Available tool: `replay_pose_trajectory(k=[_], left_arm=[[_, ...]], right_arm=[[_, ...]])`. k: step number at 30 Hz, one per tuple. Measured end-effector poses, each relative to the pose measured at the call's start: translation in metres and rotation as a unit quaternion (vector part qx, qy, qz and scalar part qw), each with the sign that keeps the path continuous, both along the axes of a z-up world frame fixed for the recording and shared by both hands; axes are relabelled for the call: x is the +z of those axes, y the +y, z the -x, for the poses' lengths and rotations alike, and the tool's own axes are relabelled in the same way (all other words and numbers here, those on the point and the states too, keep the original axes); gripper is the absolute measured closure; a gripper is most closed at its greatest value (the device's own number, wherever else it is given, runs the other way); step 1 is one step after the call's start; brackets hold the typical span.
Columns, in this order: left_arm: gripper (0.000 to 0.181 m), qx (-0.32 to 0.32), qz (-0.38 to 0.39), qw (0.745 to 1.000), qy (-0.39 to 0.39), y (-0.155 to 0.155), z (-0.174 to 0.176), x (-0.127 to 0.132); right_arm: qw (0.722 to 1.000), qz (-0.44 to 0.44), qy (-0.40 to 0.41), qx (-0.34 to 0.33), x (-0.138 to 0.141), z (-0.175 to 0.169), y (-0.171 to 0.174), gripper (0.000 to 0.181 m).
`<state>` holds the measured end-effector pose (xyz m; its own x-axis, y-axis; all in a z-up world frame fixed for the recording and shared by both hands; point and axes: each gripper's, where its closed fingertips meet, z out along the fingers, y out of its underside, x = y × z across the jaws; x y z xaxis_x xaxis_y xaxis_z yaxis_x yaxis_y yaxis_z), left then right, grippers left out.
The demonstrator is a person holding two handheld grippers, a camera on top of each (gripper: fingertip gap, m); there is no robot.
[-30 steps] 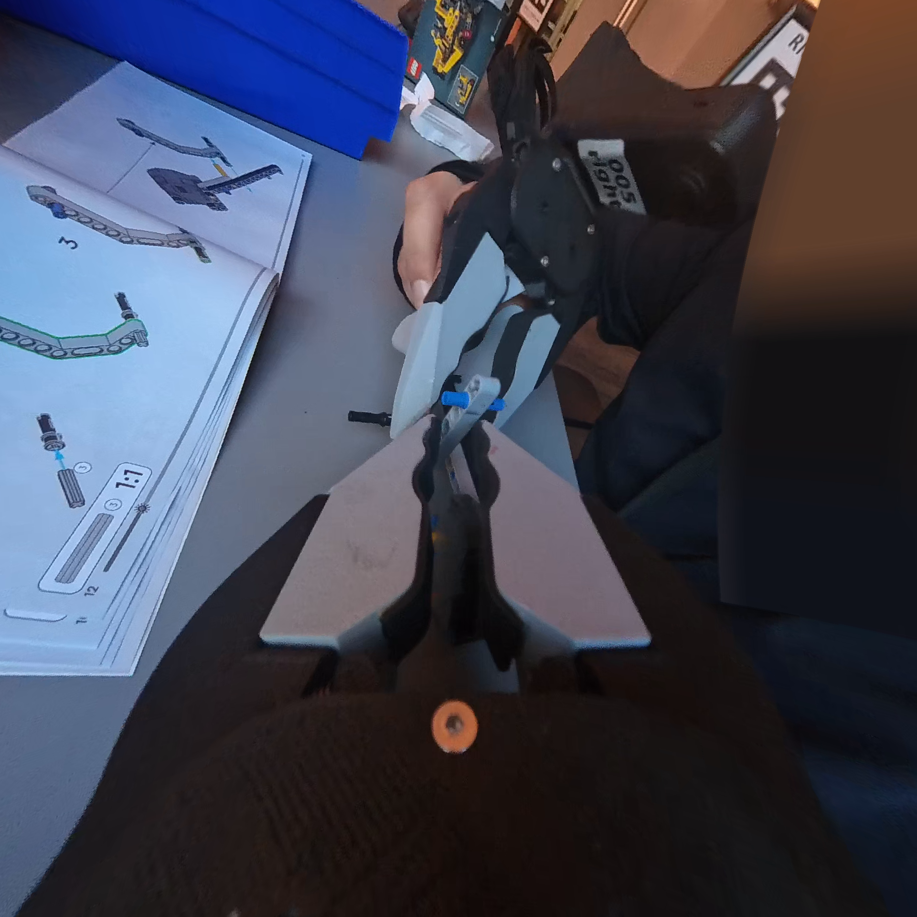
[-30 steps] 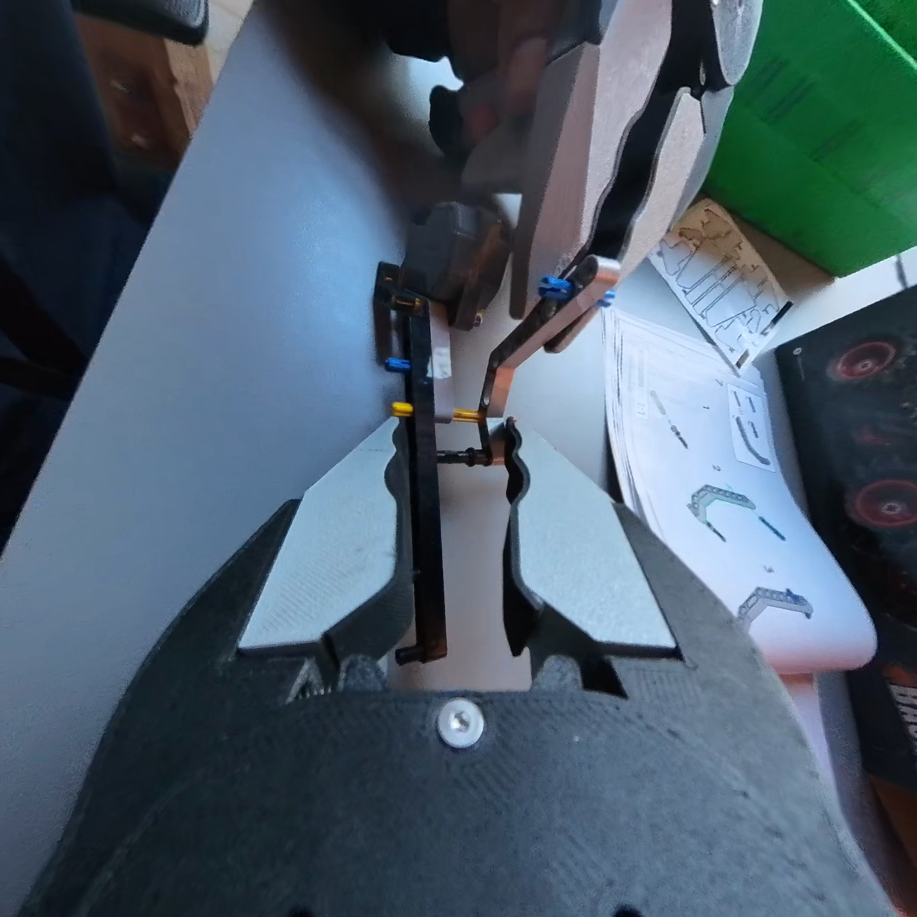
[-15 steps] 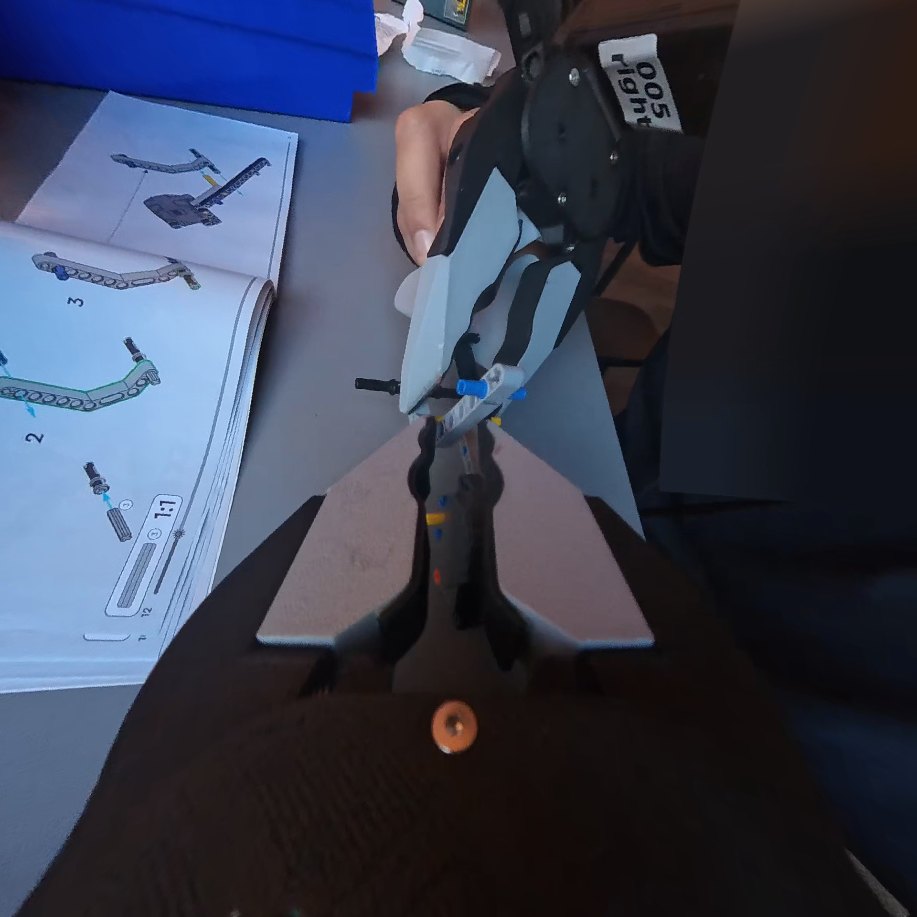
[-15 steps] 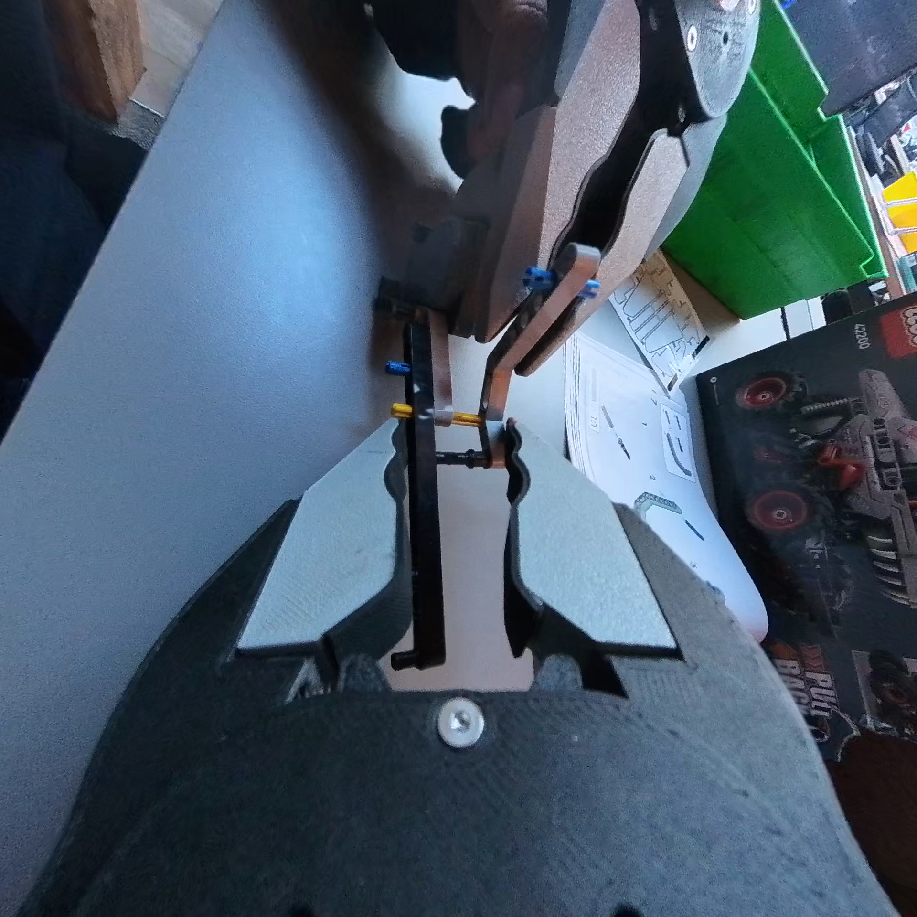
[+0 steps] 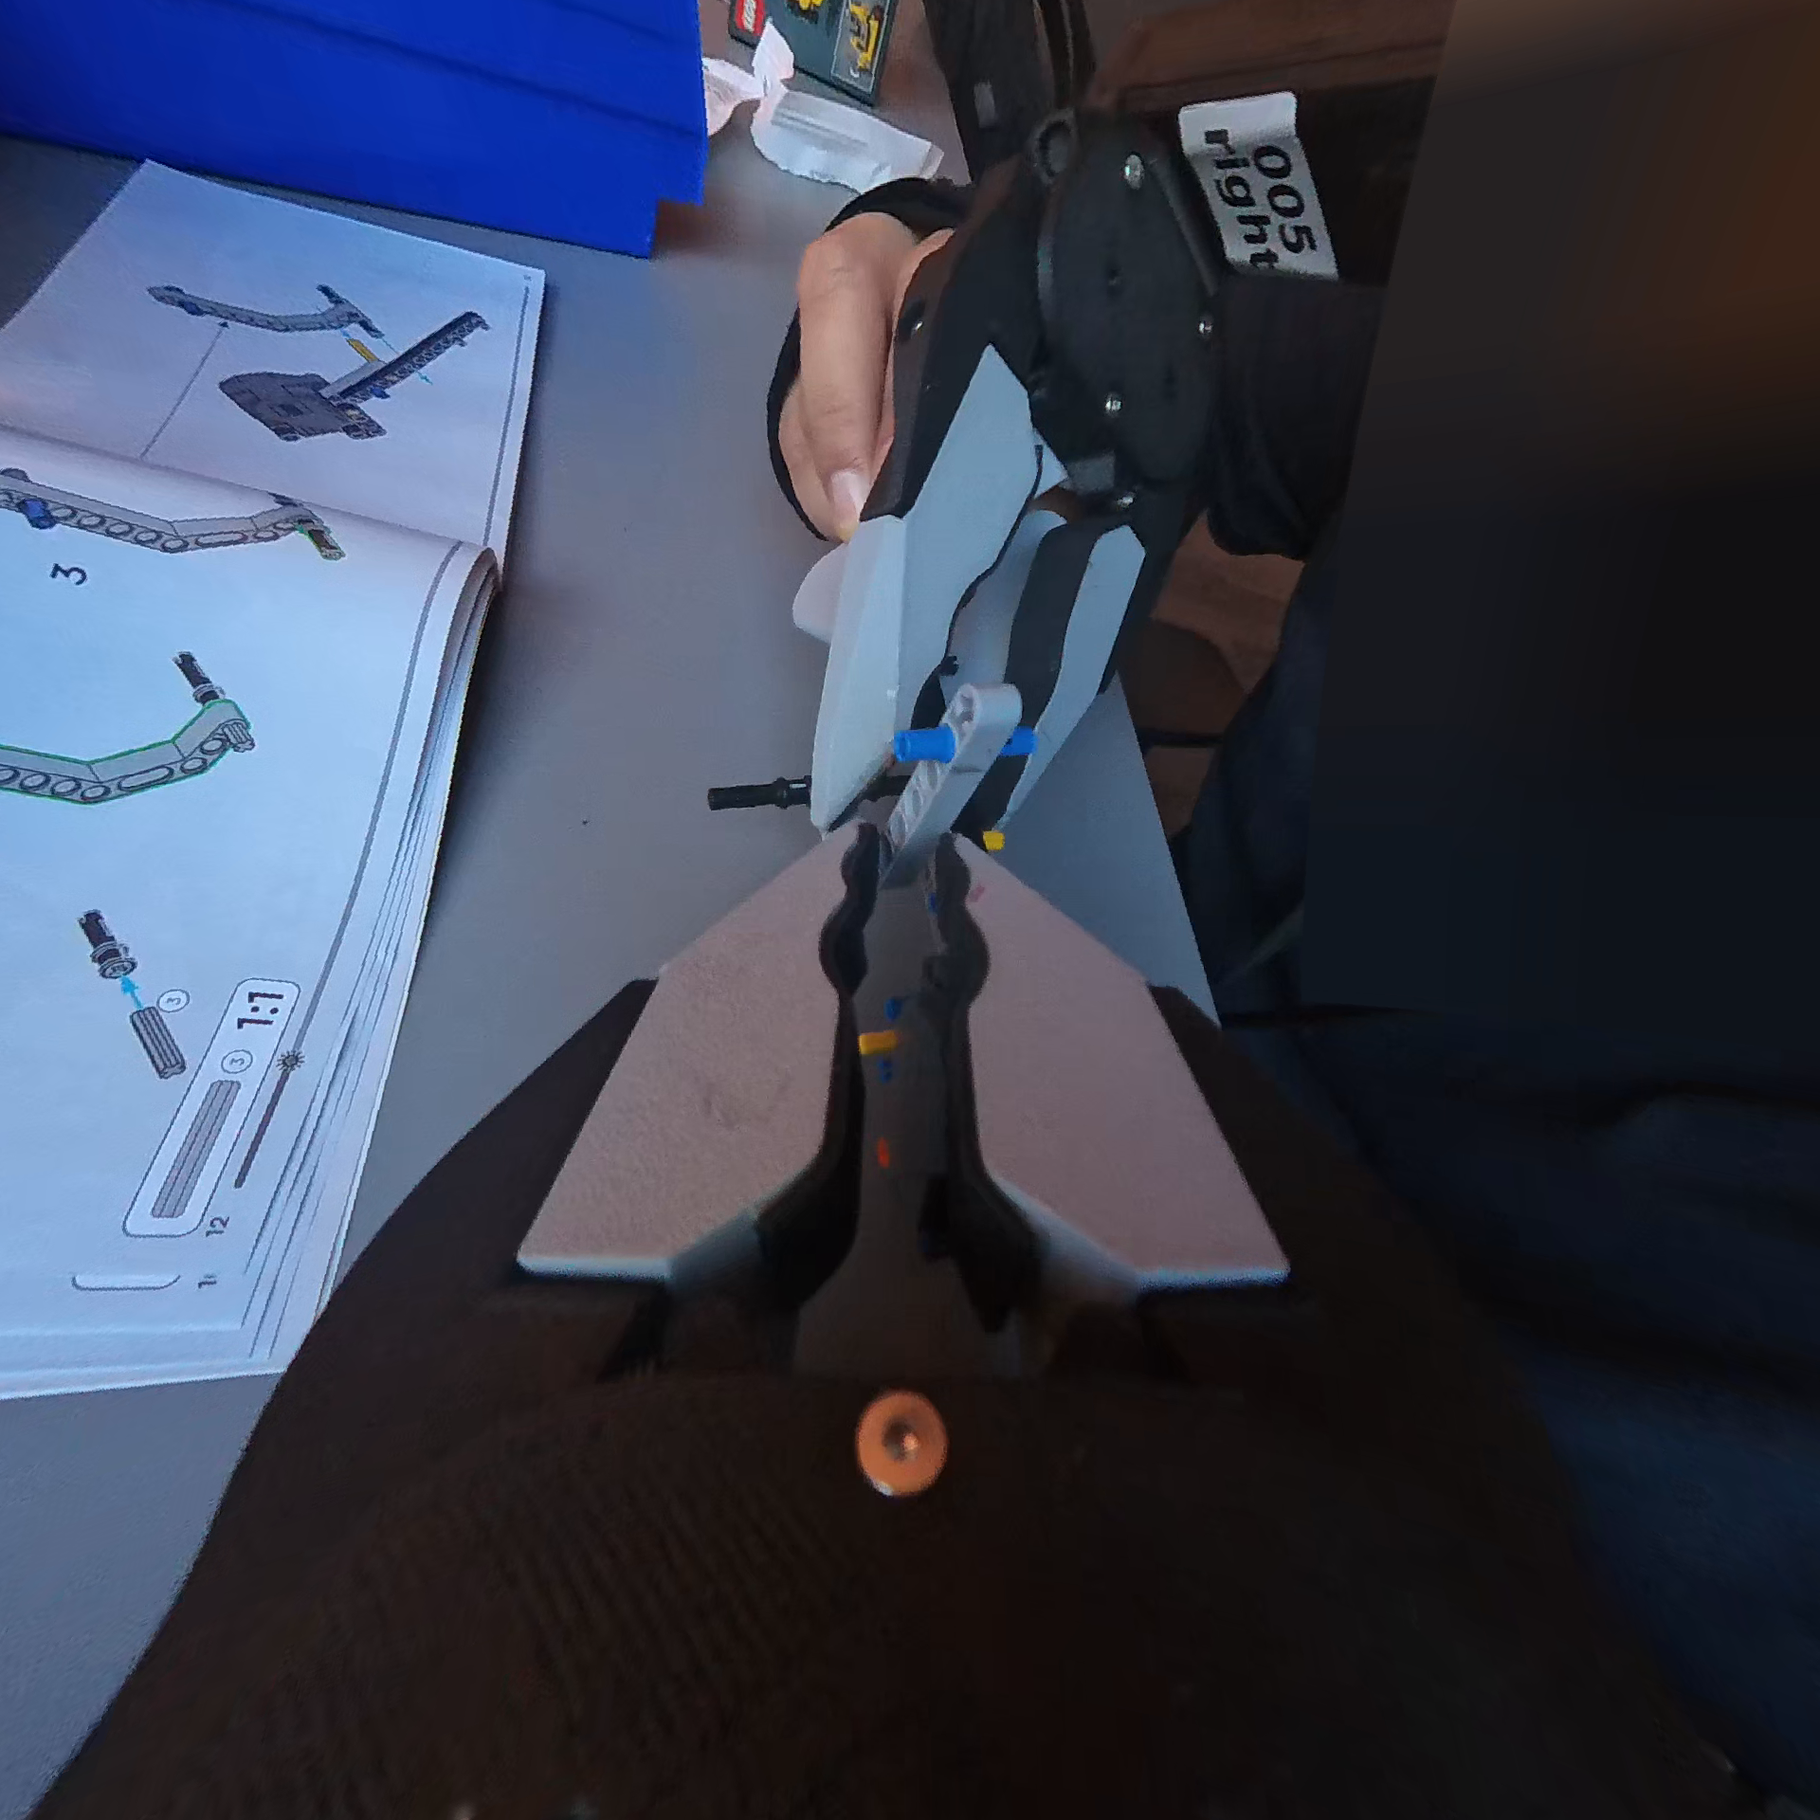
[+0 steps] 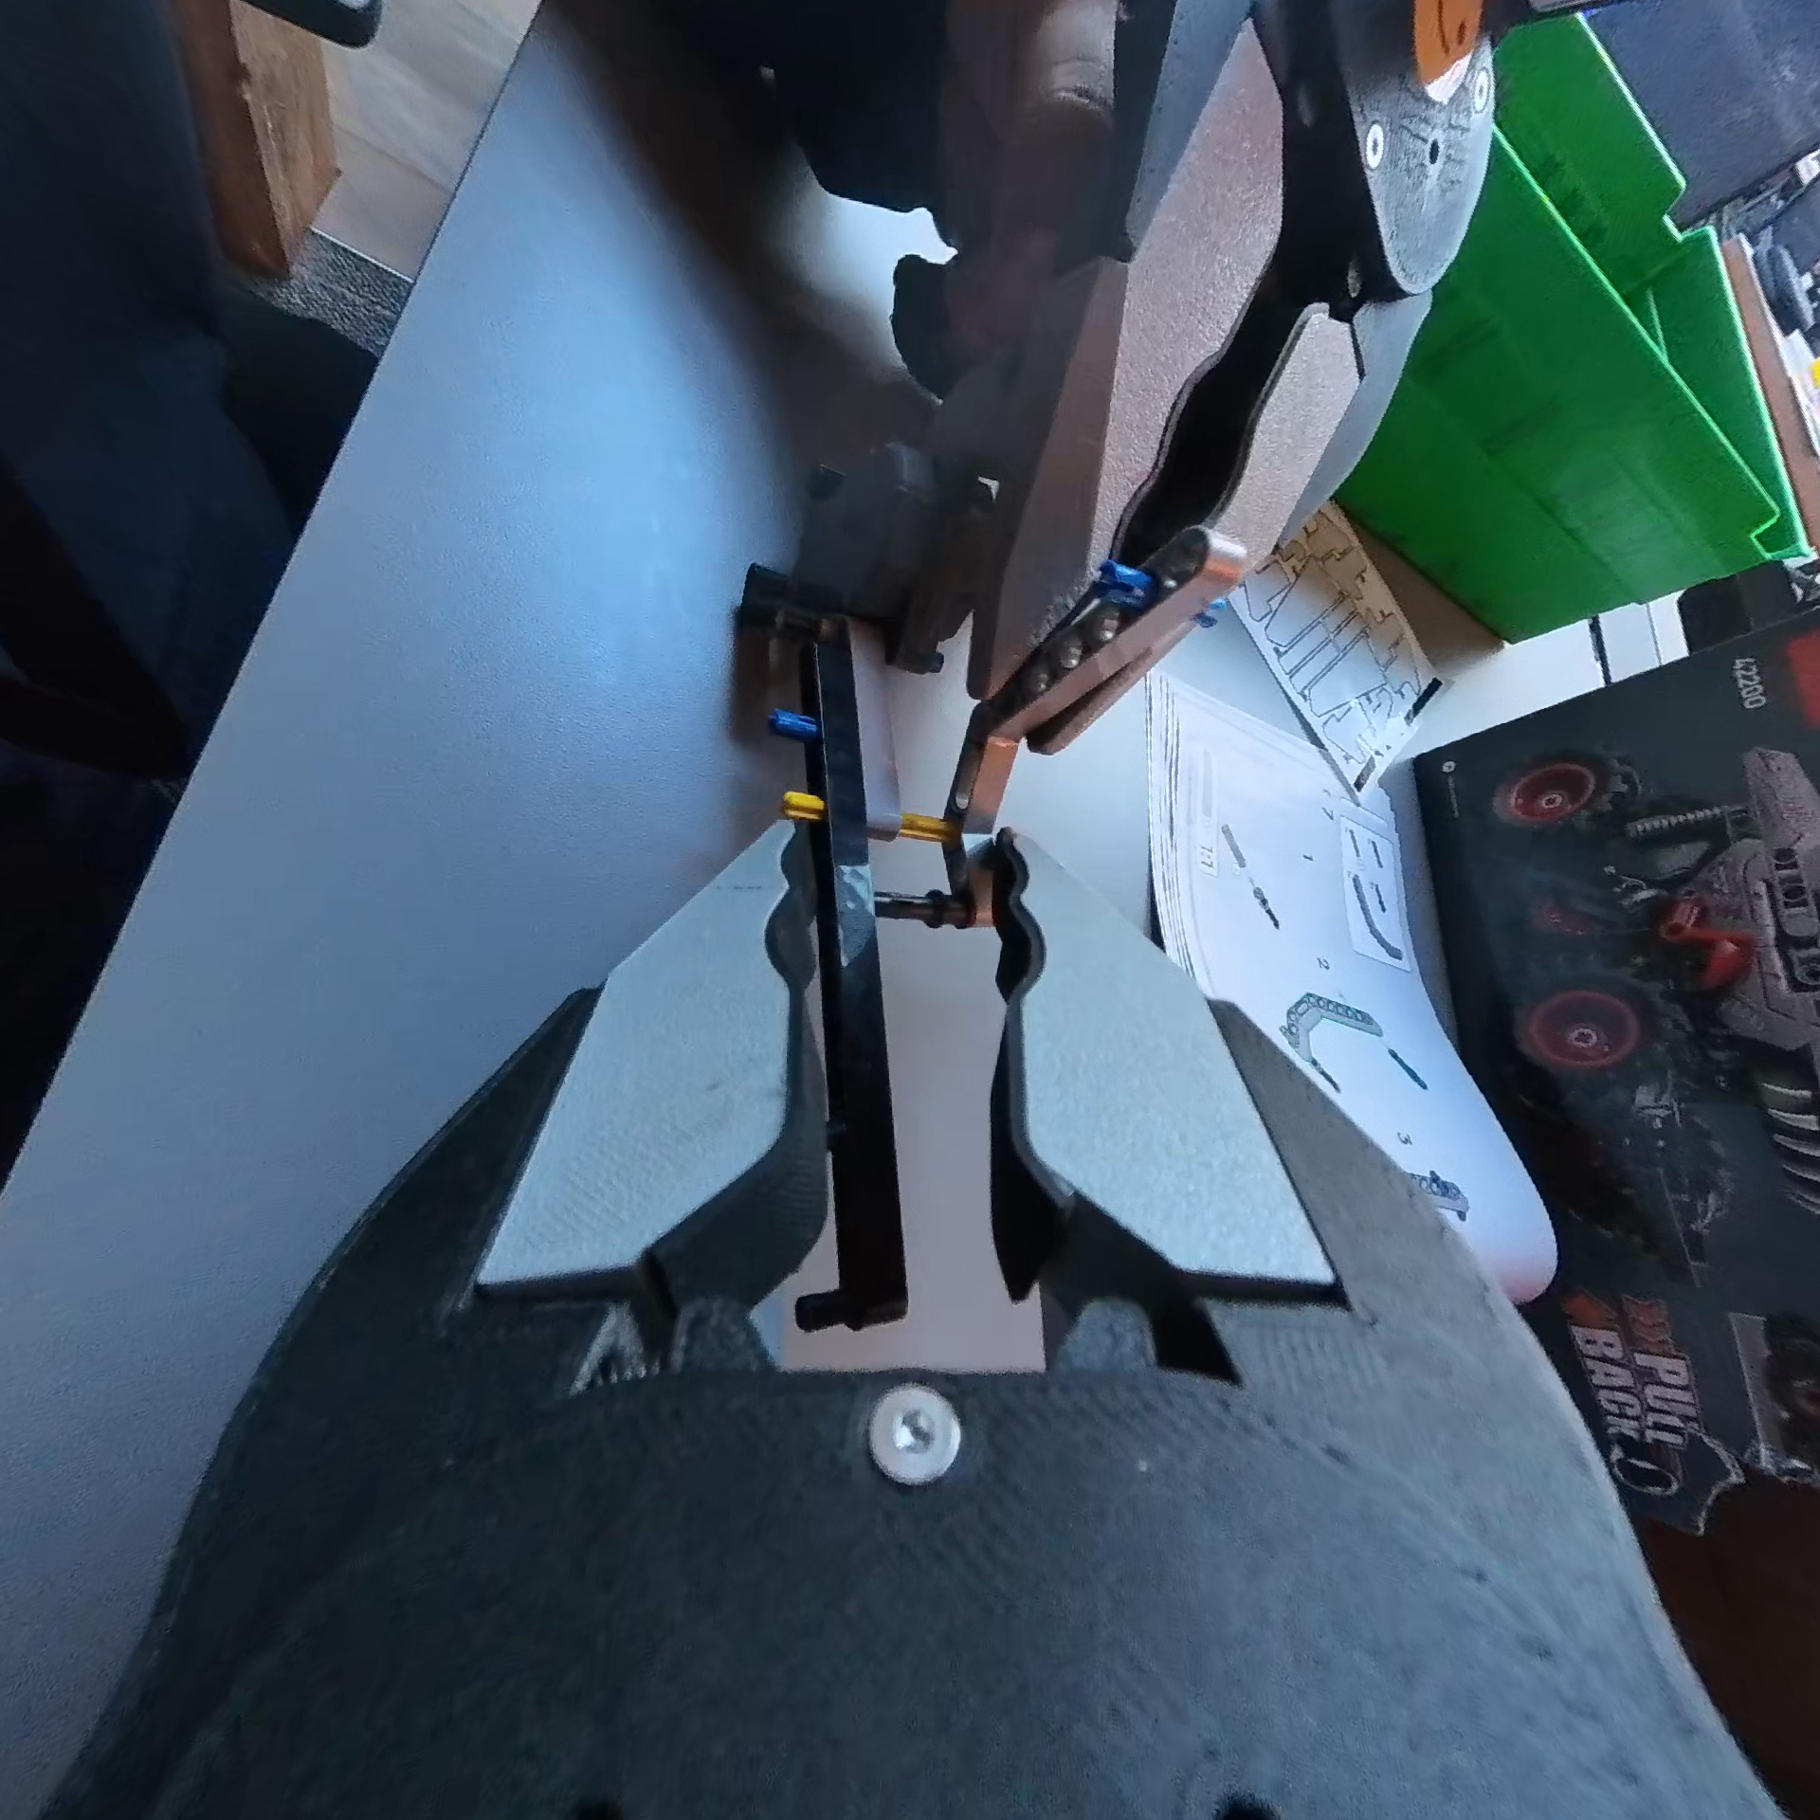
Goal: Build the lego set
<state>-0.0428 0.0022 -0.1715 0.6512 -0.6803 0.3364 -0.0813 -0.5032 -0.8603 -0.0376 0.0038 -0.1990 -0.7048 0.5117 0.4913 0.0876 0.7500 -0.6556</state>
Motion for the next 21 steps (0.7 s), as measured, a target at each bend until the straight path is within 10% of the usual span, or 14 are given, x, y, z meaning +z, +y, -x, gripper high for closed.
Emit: replay_pose_trajectory(k=[11,21], left_arm=[[0.173,0.005,-0.012,0.999,-0.03,0.003,0.01,0.006],[0.173,-0.001,-0.056,0.998,-0.018,0.003,0.009,0.012]], right_arm=[[0.998,0.065,0.012,-0.017,0.013,0.008,0.005,0.128],[0.959,0.241,-0.142,-0.038,0.007,0.008,0.015,0.108]])
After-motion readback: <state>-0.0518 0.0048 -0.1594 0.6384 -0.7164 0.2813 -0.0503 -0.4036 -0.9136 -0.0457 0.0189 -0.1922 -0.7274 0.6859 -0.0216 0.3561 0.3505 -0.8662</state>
